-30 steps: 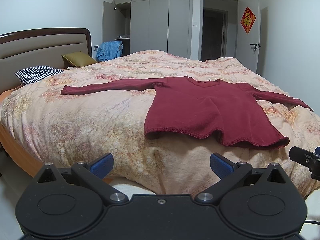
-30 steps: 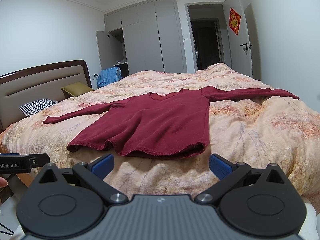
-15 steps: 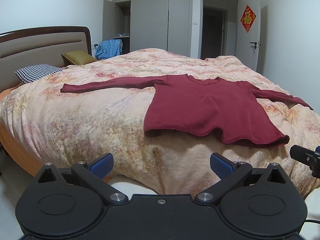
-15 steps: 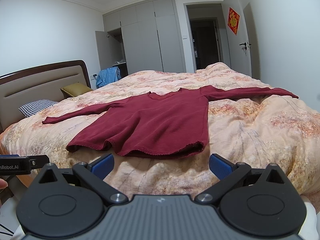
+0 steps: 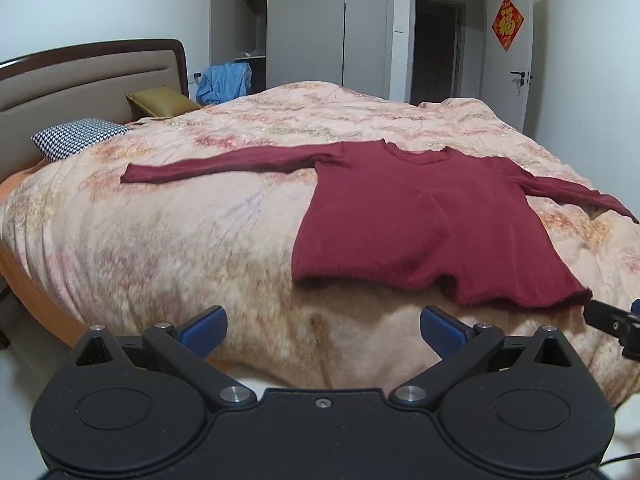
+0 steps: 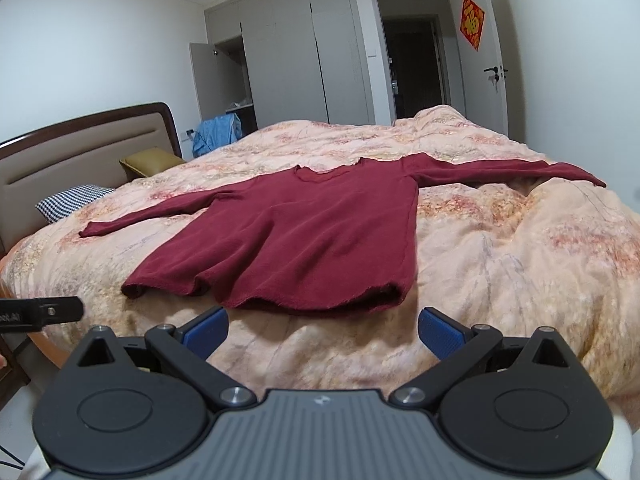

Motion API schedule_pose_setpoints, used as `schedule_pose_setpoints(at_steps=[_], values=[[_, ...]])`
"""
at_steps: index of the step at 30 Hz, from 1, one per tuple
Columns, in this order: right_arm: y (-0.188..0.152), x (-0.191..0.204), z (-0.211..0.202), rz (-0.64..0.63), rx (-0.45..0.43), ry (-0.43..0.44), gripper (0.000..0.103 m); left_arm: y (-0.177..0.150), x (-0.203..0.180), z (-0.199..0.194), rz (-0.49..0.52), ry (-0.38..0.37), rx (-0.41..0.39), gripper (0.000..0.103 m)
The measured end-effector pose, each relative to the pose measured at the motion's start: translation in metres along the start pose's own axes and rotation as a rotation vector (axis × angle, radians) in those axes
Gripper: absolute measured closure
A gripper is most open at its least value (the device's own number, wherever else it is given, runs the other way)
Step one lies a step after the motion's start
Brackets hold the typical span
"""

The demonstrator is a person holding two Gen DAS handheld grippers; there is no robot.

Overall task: Fold small clothes
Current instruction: 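Reach the right tool to a sweater sleeve cuff and close on it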

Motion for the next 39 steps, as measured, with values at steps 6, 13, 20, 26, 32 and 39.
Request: schedule_pose_setpoints(at_steps=[6,13,20,26,32,39], values=[[0.046,-0.028,0.027,0.046,-0.046,-0.054,0.0,0.042,-0.001,0.028,0.021,0.005,-0.009,0.001],[0.105,-0.074,0.068,0.102,-0.113,-0.102,0.0,0.104,-0.002,0.082,0.047,0.028,-0.005,0.001],[0.157,-0.126,0.122,0.184,-0.075,-0.077,0.0,0.176,-0.015,0.146,0.102,0.037,-0.032,0.001],[0.194,-0.177,0.168,0.228,-0.026,-0.157,0.0,0.226,-0.049,0.209,0.131,-0.003,-0.059,0.001],[0.232,-0.234,0.206,0.256,-0.019,-0.28,0.0,0.256,-0.101,0.275,0.159,-0.086,-0.073,0.001],[0.267,-0.315,0.238,0.415,-0.036,-0.362,0.0,0.263,-0.155,0.333,0.167,-0.183,-0.046,0.001]])
Point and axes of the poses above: each gripper's, at about its wrist camera, not at the fingertips, and z roughly the way its jaws point, x to its left, y to its top, the point moved 3 cm from there along z, roughly the way its jaws point, and after that the axes turned 15 degrees about z, right-handed, at the moved point
